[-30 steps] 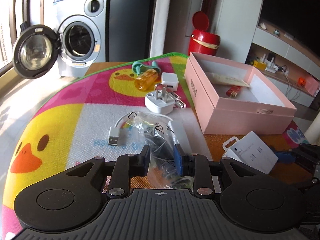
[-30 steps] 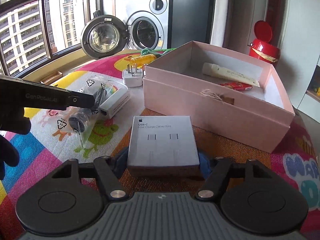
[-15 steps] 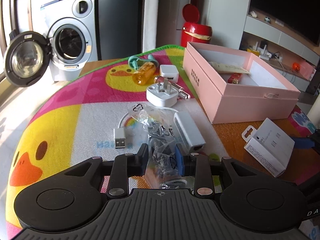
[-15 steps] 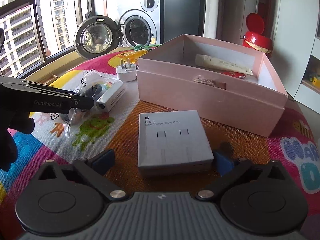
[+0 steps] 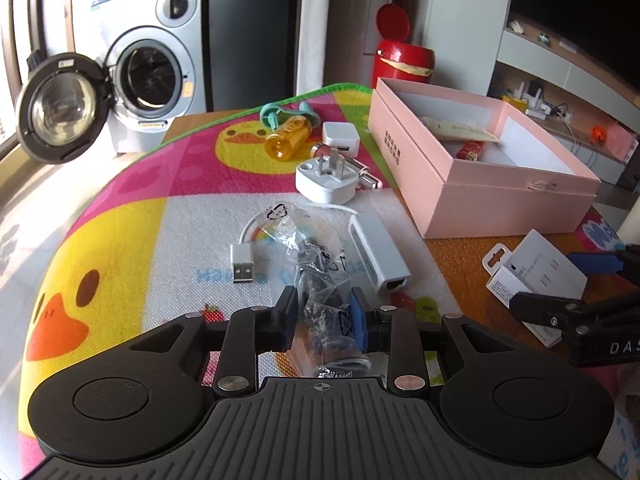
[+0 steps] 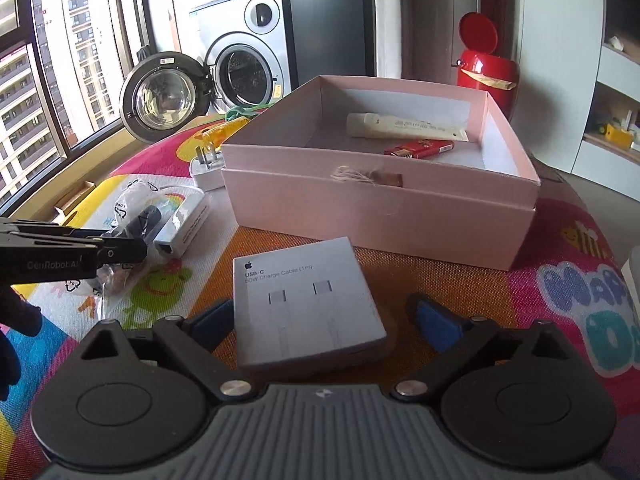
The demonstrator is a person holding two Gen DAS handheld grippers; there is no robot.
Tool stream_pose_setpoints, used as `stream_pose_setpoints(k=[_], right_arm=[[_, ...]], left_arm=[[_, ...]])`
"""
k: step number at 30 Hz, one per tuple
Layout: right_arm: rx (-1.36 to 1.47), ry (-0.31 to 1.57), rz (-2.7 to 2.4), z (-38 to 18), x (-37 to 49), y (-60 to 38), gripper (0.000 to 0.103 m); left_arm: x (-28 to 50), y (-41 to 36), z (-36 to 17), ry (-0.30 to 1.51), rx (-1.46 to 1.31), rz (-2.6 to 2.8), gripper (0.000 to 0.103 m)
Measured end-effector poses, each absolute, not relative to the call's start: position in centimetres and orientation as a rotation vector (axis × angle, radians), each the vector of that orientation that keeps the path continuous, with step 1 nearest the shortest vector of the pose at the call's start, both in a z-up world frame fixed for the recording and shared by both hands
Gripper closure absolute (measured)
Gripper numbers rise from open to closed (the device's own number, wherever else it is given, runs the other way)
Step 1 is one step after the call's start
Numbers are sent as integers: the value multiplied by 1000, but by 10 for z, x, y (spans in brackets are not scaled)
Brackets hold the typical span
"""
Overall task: Organize rigid objects
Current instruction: 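Lift the cable box with the right tool into the pink box while the left tool drops the bag in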
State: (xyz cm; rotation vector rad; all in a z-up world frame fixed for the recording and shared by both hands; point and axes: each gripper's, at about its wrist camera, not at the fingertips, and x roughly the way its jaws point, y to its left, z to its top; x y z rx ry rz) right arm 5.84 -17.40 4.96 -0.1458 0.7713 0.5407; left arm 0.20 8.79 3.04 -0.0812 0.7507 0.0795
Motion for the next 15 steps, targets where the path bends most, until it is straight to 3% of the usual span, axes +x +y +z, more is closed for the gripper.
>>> stream_pose_setpoints(k=[3, 4, 6, 11, 15], right_arm=[[-222, 781, 613, 47, 70, -158, 10], [-256, 775, 621, 48, 68, -153, 22], [-295, 779, 668, 55, 62, -148, 34], [-353, 712, 742, 89, 22, -163, 34], [-362, 651, 743, 115, -9, -193, 34]], left_arm=[[-13, 79, 28, 727, -73, 61, 76], [-21, 76, 28, 724, -80, 37, 76], [-35, 70, 30, 726, -83, -13, 77], [-71, 47, 43, 684, -24, -146, 78], [-68, 38, 86, 578, -3, -237, 78]])
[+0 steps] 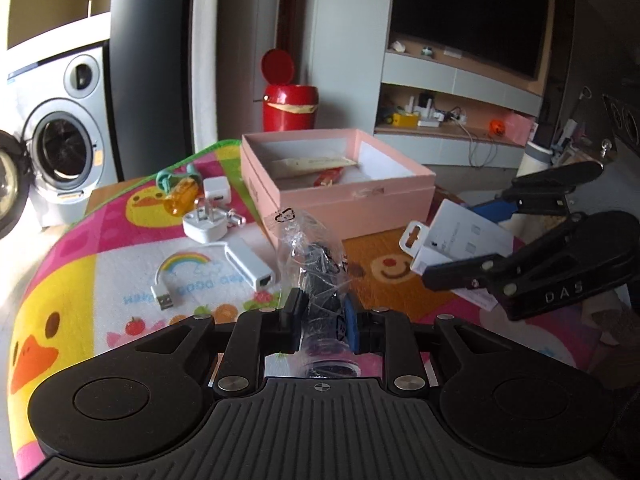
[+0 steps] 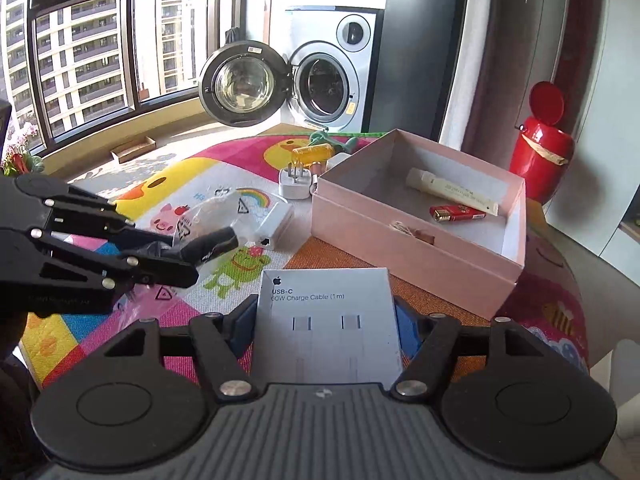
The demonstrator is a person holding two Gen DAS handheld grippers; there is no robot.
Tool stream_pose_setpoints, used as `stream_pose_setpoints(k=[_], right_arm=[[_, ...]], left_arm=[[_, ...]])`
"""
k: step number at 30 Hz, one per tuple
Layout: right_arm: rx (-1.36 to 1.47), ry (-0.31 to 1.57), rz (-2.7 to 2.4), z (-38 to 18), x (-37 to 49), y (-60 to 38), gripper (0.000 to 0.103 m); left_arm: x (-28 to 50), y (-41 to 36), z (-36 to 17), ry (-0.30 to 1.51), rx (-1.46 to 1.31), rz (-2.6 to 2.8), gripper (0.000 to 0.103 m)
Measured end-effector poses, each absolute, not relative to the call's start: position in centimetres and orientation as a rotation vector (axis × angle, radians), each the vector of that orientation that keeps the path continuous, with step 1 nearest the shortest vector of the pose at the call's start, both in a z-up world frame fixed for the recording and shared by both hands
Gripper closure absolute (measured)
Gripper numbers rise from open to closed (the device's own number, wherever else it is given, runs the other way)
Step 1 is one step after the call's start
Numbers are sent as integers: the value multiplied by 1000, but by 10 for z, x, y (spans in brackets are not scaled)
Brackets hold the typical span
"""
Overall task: Organize rigid objects
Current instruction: 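Lift the cable box with the right tool into the pink box while the left tool drops the bag in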
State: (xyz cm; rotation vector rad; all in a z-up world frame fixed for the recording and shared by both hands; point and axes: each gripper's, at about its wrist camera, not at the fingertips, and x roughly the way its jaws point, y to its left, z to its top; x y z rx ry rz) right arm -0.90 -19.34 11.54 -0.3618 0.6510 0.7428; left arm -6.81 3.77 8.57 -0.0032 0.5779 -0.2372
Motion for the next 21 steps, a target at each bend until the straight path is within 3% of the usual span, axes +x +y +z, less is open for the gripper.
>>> stream_pose_setpoints(k=[5, 8, 12, 17, 21], right_arm=[[-390, 611, 681, 128, -23, -211, 34], [-370, 616, 652, 128, -18, -214, 34], [-333, 599, 608, 133, -13, -223, 34], [-276, 496, 548, 166, 18, -229, 34], [-229, 413, 508, 197, 72, -207, 34]], left_arm=[[-9, 24, 168, 403, -24, -289, 77], [57, 12, 193, 434, -67, -322, 75], [88, 30, 181, 440, -172, -277, 76], [39, 69, 138, 431, -229, -176, 76], [6, 102, 98, 537, -244, -25, 76]])
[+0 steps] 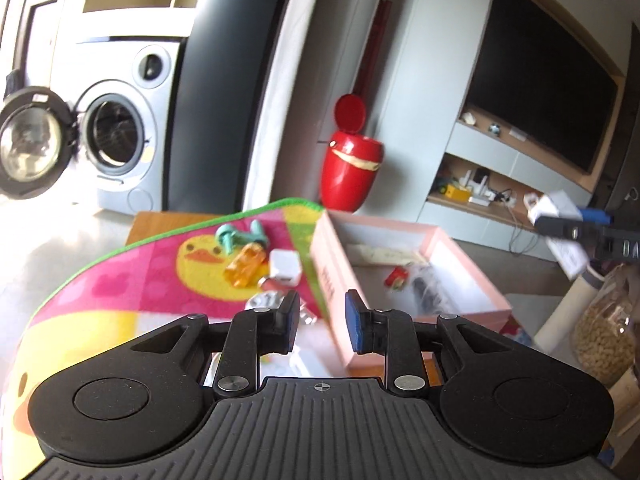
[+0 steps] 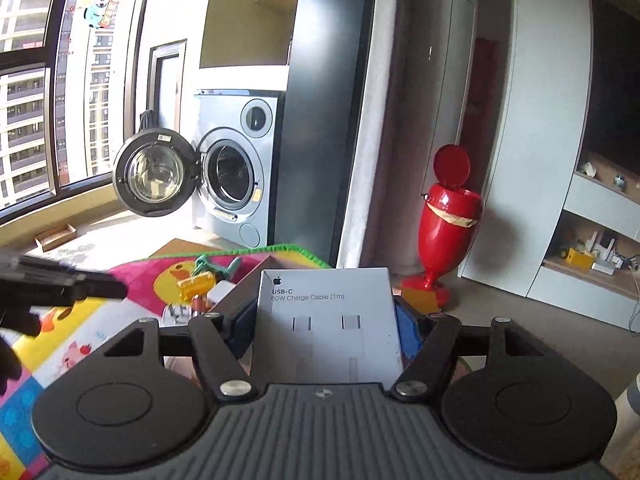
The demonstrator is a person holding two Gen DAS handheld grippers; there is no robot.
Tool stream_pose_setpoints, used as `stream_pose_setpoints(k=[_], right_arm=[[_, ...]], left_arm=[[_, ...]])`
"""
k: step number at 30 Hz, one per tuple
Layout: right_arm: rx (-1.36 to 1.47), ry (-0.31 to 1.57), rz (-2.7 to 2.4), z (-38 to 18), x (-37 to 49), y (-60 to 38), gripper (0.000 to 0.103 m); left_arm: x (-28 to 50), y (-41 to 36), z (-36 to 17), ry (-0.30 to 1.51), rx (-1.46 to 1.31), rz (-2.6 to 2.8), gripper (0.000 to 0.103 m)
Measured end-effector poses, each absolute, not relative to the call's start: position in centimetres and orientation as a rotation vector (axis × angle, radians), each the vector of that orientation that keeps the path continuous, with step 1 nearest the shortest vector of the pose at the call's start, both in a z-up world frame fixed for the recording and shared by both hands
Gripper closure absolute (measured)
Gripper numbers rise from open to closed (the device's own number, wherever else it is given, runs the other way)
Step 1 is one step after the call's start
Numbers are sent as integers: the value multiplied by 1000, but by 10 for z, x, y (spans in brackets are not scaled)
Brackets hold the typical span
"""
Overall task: Organize rigid objects
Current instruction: 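Lift the cable box with the right tool into the pink box while the left tool drops the bag in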
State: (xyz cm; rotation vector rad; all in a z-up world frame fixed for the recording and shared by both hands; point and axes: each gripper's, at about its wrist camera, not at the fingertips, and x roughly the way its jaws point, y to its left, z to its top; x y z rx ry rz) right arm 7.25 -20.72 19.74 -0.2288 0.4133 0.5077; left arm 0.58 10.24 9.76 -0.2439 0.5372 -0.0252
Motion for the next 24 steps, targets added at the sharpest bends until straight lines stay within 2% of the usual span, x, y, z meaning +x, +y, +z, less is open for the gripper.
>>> stream_pose_setpoints(k=[3, 6, 11, 15, 20, 22, 23, 24], right_arm=[[-205, 409, 473, 199, 114, -186, 23], [-205, 466, 510, 185, 120, -165, 23], [-287, 571, 731, 136, 76, -117, 24], [-368, 683, 819, 90, 52, -72, 46], [-398, 719, 736, 58, 56, -47, 53], [-387, 753, 745, 55, 60, -56, 75], [-375, 760, 757, 56, 60, -63, 81], [-378, 763, 760, 58, 58, -71, 83]], left_arm=[[-9, 131, 77, 606, -290, 93, 76], [-27, 161, 64, 630, -318, 191, 76], [-25, 180, 51, 643, -364, 209, 76], [-9, 166, 52, 634, -351, 148, 76], [18, 146, 62, 614, -290, 93, 76], [33, 141, 61, 612, -274, 83, 76], [41, 138, 60, 611, -271, 77, 76], [49, 137, 58, 612, -271, 68, 76]])
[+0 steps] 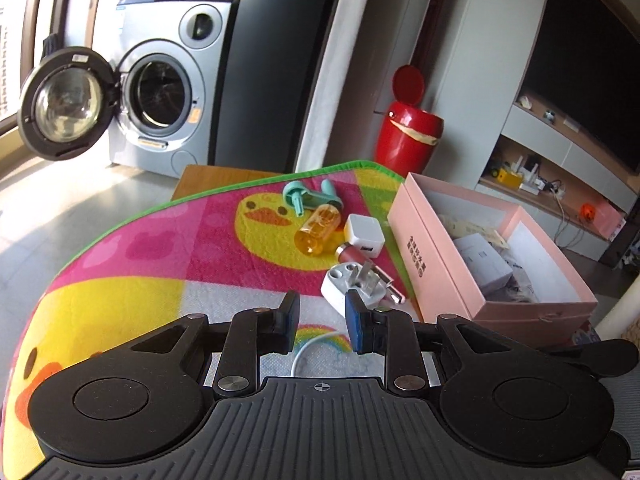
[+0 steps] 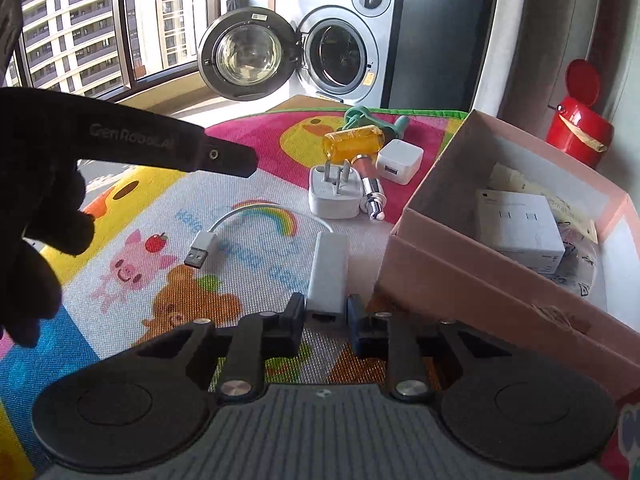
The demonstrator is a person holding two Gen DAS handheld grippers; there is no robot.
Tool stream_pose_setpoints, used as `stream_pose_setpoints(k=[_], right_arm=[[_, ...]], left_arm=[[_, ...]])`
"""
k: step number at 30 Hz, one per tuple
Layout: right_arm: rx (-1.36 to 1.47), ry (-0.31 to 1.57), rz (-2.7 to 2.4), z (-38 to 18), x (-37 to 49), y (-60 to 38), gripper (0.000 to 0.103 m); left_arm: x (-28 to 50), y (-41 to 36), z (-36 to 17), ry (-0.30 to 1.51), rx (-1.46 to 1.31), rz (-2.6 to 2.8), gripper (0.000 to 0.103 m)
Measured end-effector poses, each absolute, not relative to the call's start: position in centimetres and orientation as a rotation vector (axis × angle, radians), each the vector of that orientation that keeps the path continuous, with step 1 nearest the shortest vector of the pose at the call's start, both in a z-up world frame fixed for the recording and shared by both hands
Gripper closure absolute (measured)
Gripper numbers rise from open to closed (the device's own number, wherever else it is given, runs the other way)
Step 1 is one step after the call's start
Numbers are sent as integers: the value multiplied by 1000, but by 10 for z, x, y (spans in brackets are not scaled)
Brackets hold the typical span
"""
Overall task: Organize rigid objects
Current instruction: 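Lift the cable box with the right tool into the pink box while the left tool drops the bag in, then grasp the white plug adapter with the left tool and lift it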
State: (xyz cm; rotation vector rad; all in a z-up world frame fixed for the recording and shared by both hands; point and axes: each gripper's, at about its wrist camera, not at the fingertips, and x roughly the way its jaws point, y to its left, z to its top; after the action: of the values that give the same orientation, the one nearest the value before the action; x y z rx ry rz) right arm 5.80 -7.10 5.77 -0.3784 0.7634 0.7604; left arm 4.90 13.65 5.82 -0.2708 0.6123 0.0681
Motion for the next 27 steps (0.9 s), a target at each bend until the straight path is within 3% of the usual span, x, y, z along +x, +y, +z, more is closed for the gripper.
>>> stream_pose_setpoints(k=[9, 11, 13, 19, 23, 27], right_arm=[[-449, 654, 685, 53, 17, -150, 82], [-423, 656, 675, 54, 16, -162, 76], [-403, 652, 661, 55, 15, -169, 62], [-370, 656, 679, 56, 22, -172, 50], [-355, 663, 666, 53, 31, -166, 48], [-322, 682, 634, 52, 38, -167, 36]], left_arm=[[131, 143, 45, 667, -397, 14, 76], [145, 137, 37, 705, -373, 9, 76], [148, 130, 31, 714, -341, 1, 72], [114, 119, 32, 743, -286, -92, 72], [74, 107, 34, 740, -235, -105, 72], [25, 102, 35, 720, -203, -100, 72]])
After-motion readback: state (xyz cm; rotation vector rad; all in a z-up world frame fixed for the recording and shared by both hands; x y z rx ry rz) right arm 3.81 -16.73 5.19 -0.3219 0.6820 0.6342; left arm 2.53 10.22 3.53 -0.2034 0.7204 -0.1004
